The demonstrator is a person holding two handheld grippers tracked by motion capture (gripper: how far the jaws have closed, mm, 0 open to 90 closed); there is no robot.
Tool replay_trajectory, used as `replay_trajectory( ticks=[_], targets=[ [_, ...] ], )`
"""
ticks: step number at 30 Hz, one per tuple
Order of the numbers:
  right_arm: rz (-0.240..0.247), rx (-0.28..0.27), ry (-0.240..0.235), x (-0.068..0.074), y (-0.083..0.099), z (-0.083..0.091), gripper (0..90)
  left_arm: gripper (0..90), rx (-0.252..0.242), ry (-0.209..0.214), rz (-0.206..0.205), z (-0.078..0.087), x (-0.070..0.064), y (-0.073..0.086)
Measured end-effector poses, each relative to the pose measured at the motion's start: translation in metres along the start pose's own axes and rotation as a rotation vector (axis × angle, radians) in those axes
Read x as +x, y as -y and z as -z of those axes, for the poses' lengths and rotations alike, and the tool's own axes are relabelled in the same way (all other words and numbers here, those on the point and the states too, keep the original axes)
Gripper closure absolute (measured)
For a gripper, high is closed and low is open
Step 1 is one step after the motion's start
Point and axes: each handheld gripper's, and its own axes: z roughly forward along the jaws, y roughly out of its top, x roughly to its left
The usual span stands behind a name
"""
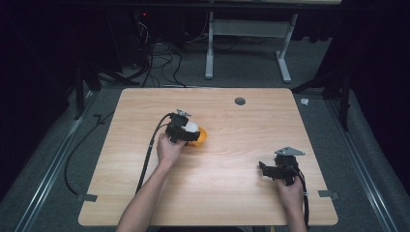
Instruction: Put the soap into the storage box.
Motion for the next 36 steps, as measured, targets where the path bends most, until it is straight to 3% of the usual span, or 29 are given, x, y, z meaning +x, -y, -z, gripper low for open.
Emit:
replay_trajectory(
  ticks=[17,24,36],
  targets=[
    [0.000,0.000,0.000,0.000,0.000,0.000,18.5,23.5,0.023,-0.021,-0.002,-0.007,-0.003,0.002],
    [0.000,0.000,0.000,0.000,0.000,0.000,18.5,24.4,-0.075,-0.006,0.017,0.012,-0.003,-0.004],
    [0.000,0.000,0.000,0.000,0.000,0.000,18.4,24.2,-0.106,-0.001,-0.003,0.031,-0.001,-0.002]
  ],
)
